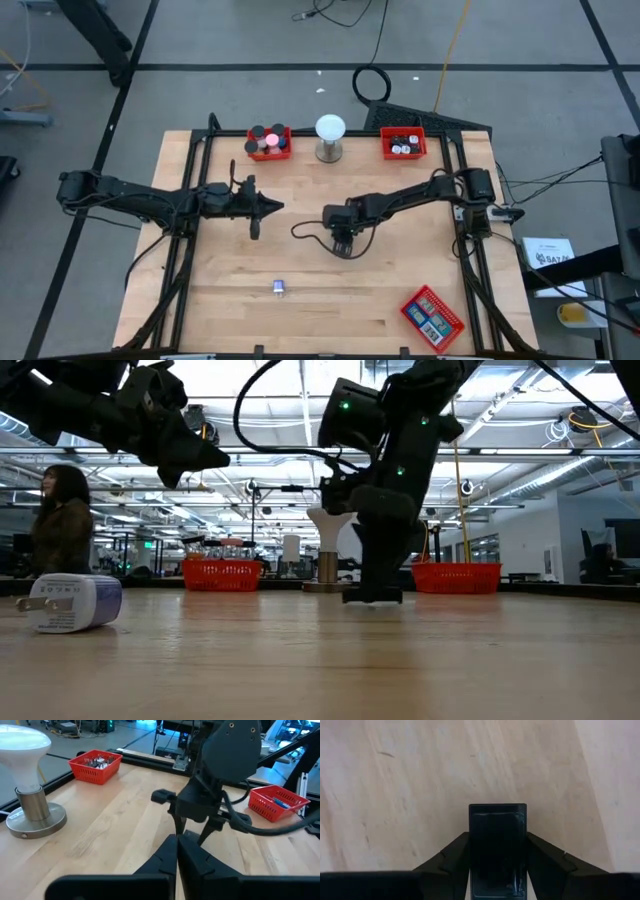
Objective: Pick & Place Office items
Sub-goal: Put the black digital clock into the bottom right red bin
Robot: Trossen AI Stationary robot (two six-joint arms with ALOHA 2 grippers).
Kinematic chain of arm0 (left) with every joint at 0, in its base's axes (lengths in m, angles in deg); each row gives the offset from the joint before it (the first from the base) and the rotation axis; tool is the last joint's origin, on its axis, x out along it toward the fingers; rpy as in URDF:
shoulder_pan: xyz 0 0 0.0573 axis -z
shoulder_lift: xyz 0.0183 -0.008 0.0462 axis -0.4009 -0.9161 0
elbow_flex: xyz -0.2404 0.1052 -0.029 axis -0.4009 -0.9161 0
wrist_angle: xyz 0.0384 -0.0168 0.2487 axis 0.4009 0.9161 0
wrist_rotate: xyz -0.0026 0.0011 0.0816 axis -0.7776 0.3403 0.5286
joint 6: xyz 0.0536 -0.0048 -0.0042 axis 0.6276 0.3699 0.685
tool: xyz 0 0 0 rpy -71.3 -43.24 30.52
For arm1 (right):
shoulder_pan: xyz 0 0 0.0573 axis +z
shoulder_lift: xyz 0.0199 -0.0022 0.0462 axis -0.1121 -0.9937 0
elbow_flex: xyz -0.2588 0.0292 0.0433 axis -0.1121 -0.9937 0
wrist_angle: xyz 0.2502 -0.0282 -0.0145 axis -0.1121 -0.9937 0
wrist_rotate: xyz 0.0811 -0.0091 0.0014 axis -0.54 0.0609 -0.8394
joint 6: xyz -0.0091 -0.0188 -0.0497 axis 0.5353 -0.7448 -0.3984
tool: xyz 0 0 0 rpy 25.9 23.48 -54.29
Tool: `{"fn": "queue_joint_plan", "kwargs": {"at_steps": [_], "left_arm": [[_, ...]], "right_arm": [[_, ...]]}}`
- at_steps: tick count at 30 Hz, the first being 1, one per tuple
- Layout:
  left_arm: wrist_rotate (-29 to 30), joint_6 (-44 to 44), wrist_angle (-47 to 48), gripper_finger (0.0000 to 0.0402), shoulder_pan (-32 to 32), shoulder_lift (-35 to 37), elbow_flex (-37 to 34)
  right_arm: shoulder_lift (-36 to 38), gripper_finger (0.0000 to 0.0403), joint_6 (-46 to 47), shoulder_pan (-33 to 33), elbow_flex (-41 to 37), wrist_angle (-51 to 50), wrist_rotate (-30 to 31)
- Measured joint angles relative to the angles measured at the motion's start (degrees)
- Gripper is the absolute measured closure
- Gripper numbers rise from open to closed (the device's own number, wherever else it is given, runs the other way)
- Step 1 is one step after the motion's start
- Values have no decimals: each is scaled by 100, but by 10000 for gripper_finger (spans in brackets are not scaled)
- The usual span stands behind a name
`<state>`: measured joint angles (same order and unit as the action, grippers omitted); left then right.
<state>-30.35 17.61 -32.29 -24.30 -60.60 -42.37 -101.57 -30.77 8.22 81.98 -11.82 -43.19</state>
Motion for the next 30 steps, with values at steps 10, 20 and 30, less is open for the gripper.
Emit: {"fn": "queue_joint_plan", "kwargs": {"at_steps": [10, 20, 30], "left_arm": [[2, 112, 2, 398, 0, 0, 0], [17, 92, -4, 377, -7, 0, 0], [20, 64, -4, 376, -7, 0, 3]], "right_arm": [[1208, 248, 1081, 324, -7, -1074, -131], [2464, 248, 3369, 1570, -6, -2500, -133], [2697, 245, 6166, 3475, -6, -3151, -593]]}}
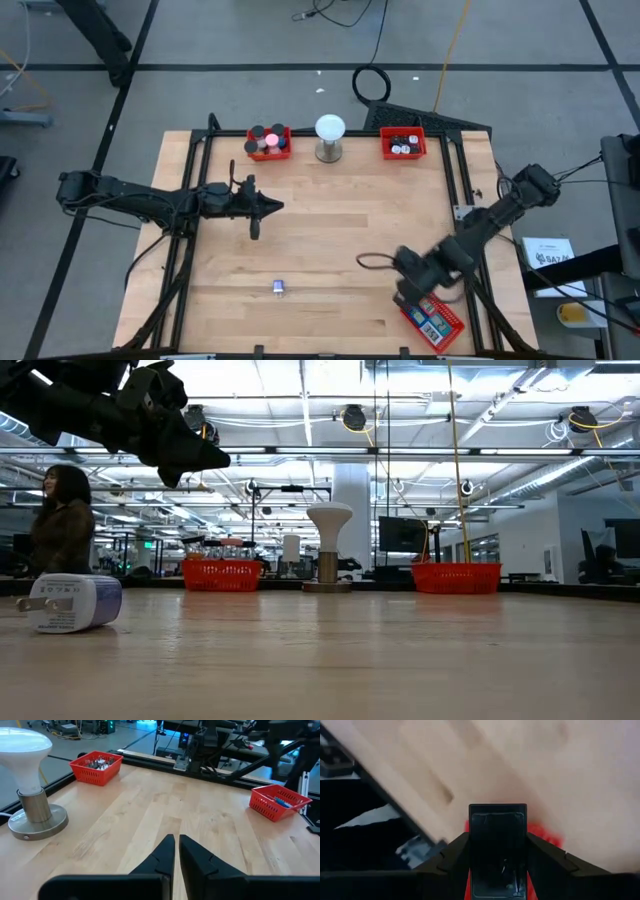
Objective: Pick & Place Office items
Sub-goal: Put the black digital clock into the bottom right red bin
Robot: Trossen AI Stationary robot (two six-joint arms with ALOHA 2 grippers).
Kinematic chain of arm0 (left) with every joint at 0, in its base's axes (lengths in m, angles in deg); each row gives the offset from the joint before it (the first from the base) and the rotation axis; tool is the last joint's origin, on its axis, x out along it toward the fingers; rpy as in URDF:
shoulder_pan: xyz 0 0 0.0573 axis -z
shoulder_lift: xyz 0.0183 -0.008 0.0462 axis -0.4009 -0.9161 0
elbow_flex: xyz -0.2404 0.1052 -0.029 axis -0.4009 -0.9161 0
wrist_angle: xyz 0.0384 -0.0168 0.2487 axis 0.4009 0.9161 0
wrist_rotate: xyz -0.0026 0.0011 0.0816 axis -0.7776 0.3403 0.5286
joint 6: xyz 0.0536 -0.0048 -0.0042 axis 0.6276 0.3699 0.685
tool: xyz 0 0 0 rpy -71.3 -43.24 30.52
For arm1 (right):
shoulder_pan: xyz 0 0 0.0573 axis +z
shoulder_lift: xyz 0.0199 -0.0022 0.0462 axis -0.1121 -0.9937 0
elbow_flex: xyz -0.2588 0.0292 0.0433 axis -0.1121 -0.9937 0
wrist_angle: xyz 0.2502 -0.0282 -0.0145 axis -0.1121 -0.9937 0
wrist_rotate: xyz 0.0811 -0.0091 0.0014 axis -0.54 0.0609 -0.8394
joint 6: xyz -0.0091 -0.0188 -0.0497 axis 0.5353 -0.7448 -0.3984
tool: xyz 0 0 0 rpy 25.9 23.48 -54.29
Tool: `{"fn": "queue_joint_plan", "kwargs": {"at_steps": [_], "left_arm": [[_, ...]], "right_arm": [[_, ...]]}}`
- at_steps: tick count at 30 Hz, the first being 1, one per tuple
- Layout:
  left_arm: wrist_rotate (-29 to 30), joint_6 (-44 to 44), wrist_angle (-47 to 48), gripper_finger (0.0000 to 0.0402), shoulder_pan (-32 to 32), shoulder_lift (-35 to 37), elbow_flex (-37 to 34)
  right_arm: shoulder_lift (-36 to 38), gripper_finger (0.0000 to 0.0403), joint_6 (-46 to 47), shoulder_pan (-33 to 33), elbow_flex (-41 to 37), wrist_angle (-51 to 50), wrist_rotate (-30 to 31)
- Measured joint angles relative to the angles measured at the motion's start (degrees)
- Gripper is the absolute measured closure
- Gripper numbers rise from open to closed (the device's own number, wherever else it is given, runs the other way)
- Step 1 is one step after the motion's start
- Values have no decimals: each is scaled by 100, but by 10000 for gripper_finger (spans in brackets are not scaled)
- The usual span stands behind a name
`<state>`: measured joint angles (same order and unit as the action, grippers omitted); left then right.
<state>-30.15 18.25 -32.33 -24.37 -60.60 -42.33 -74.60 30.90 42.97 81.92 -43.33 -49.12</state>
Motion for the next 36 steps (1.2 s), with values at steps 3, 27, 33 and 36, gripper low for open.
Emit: {"fn": "queue_joint_plan", "kwargs": {"at_steps": [3, 27, 33, 36], "left_arm": [[0, -3, 0, 376, 0, 0, 1], [356, -261, -2, 376, 0, 0, 1], [356, -261, 0, 376, 0, 0, 1], [356, -265, -1, 376, 0, 0, 1]], "right_arm": [[-5, 248, 893, 580, -1, 35, 6], [-7, 246, 3422, 2284, -2030, 3300, 29], [-7, 235, 3413, 2280, -2275, 3669, 24], [-7, 232, 3419, 2280, -2390, 3887, 21]]}}
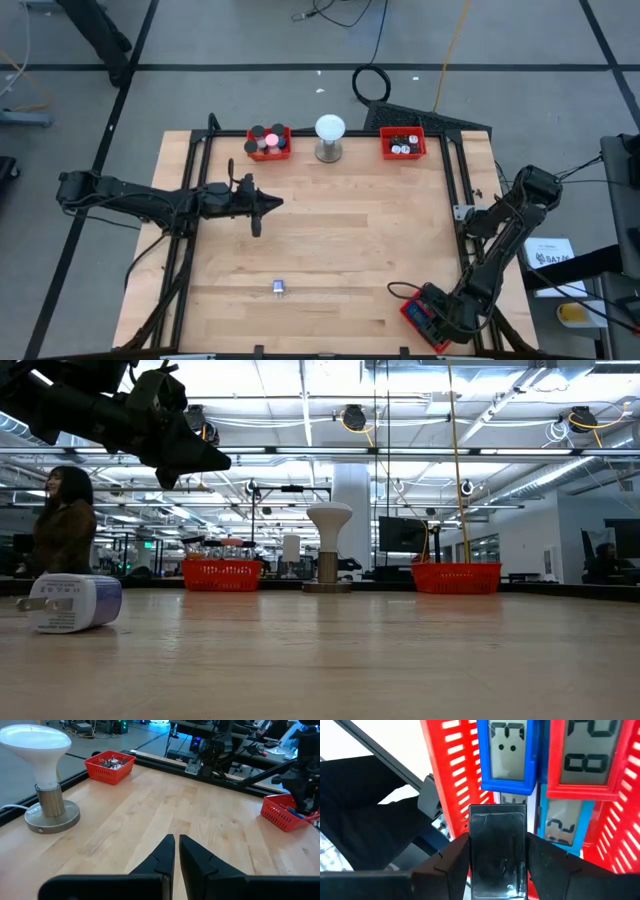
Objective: Pick & Place Office items
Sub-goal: Put the black digital clock into the bottom right red bin, then put the blue charger adapter into the top right red bin
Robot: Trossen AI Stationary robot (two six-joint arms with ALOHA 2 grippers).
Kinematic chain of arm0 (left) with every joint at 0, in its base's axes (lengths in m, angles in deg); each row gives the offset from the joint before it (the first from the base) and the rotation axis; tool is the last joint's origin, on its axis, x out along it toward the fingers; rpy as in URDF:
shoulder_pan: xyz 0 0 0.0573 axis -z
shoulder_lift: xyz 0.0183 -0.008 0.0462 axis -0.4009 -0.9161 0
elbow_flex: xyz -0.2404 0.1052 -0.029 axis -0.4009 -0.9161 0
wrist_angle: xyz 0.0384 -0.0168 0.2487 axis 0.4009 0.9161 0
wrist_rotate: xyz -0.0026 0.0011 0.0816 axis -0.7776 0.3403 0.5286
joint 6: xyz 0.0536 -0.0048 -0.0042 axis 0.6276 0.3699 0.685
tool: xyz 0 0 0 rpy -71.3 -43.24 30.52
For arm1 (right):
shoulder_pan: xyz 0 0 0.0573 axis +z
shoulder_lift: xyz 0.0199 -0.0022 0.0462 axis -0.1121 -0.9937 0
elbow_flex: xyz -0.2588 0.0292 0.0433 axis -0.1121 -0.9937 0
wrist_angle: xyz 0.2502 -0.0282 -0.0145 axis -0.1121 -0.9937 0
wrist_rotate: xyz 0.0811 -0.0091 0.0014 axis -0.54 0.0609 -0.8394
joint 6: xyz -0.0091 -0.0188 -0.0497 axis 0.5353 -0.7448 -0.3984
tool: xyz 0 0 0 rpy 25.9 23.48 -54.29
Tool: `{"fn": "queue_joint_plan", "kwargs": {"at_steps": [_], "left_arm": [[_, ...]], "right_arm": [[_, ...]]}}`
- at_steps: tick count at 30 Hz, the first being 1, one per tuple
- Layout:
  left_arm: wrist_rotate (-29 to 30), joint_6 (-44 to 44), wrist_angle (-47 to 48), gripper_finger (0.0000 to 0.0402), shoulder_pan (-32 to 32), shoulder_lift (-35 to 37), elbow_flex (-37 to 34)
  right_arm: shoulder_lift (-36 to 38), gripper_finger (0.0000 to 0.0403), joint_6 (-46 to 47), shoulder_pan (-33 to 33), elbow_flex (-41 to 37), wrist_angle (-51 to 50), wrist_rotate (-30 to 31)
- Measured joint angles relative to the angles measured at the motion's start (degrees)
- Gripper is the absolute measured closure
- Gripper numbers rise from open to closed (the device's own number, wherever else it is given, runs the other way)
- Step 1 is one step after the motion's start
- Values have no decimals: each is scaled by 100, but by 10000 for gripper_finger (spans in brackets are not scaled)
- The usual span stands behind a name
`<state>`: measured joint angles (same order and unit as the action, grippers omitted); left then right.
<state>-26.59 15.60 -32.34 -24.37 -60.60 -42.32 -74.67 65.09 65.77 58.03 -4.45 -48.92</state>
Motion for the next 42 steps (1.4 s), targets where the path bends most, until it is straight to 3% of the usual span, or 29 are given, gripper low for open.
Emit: {"fn": "queue_joint_plan", "kwargs": {"at_steps": [7, 18, 21, 25, 32, 37, 42], "left_arm": [[0, -270, 1, 376, 0, 0, 0], [-16, -489, 5, 376, 0, 0, 0], [-57, -659, -8, 376, 2, 0, 0], [-62, -1311, -1, 376, 7, 0, 0], [-44, -2364, -117, 376, 214, 0, 0], [163, -3363, -144, 376, 386, -7, 37], [1283, -3718, 1081, 394, 1148, -11, 509]], "right_arm": [[0, 227, 5, -2, -13, 32, -15], [25, 170, -23, -4, -13, 22, -23], [199, 191, -182, -4, 10, -38, -20], [656, 258, -576, -136, 234, -843, -2], [1761, 390, -2572, -915, 291, -2712, 1100], [2471, 386, -4689, -1957, -29, -3442, 1930], [3145, 395, -6854, -3384, -1098, -2149, 1922]]}}
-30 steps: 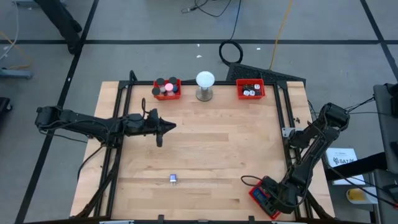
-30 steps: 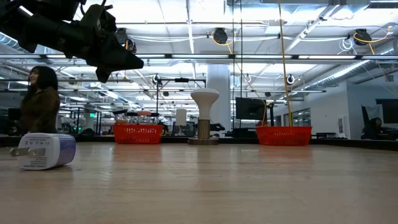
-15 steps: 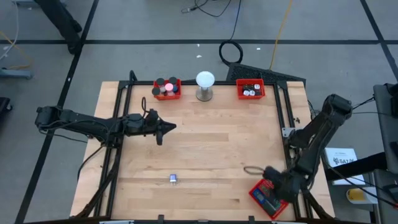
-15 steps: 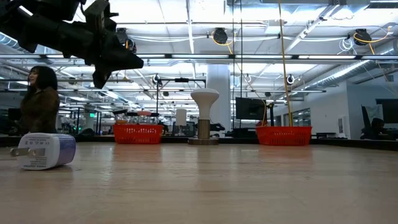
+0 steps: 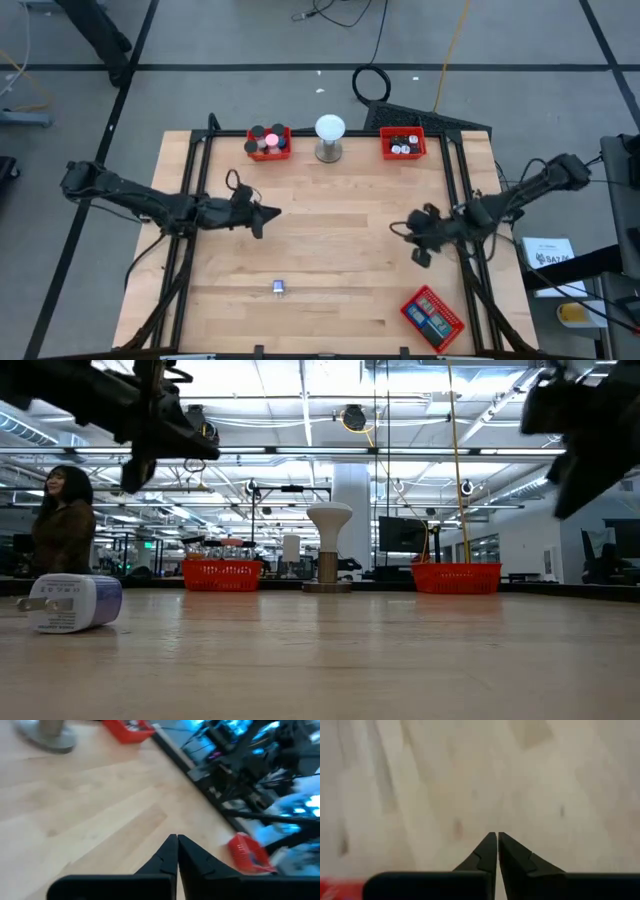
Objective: Pick & Place Office items
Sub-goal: Put the blue charger adapter into the top right red bin
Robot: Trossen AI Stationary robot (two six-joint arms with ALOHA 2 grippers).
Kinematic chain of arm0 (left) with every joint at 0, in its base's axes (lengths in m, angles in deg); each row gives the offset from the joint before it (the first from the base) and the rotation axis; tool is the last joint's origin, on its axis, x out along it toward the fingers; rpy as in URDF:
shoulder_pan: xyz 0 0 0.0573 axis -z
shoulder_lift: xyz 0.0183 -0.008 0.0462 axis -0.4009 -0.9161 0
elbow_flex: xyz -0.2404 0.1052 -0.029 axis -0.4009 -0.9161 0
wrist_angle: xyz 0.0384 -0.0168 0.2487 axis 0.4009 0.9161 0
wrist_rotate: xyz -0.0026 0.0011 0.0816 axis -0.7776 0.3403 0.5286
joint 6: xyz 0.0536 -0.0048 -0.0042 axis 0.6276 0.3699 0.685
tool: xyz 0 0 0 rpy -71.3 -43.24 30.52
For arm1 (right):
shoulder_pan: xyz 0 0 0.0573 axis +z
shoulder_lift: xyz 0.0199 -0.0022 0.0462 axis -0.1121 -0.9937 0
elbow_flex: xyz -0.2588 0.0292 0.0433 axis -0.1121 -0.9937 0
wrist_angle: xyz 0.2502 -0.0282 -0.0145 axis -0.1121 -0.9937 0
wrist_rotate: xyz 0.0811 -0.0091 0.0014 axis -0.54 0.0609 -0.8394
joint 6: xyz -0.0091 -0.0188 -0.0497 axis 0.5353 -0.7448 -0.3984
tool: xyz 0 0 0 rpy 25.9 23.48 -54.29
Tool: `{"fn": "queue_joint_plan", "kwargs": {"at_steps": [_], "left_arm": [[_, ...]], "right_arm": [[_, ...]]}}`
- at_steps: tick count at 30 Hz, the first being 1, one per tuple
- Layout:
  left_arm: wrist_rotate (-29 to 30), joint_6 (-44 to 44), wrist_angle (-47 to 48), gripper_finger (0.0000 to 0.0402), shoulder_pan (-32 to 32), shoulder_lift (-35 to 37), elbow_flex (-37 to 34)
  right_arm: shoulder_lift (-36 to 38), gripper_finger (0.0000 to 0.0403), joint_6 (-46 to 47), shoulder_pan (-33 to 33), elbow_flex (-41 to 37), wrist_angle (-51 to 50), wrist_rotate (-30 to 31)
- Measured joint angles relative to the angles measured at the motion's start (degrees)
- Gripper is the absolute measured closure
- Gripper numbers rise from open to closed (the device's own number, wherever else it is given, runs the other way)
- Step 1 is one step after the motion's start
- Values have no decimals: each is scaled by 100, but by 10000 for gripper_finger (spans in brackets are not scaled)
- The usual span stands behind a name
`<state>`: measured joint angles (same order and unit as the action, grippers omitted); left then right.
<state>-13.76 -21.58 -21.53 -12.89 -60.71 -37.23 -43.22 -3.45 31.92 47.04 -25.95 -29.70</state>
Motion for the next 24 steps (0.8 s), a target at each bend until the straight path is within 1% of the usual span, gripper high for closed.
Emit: {"fn": "queue_joint_plan", "kwargs": {"at_steps": [1, 3, 5, 7, 10, 14, 18, 22, 24], "left_arm": [[241, -171, 370, 397, 153, -30, 142], [710, -643, 1082, 397, 441, -240, 467], [1037, -1005, 1808, 398, 701, -488, 813], [1119, -1210, 2281, 399, 902, -768, 1197], [1028, -1624, 2996, 399, 1048, -1361, 1745], [675, -2519, 3811, 399, 1087, -2128, 2453], [-84, -3290, 4449, 400, 1158, -2793, 3040], [-940, -4081, 4683, 394, 1241, -3247, 3498], [-1191, -4528, 4737, 390, 1288, -3421, 3577]], "right_arm": [[94, 399, -354, -284, -258, 472, -116], [211, 400, -923, -809, -750, 1556, -564], [217, 400, -1311, -1221, -1133, 2452, -1039], [149, 402, -1578, -1535, -1362, 3009, -1219], [17, 402, -1859, -1886, -1472, 3346, -1321], [-76, 402, -2014, -2161, -1474, 3546, -1325], [-64, 402, -2130, -2259, -1474, 3781, -1325], [-48, 402, -2315, -2259, -1474, 3816, -1326], [-48, 402, -2333, -2259, -1474, 3818, -1327]]}}
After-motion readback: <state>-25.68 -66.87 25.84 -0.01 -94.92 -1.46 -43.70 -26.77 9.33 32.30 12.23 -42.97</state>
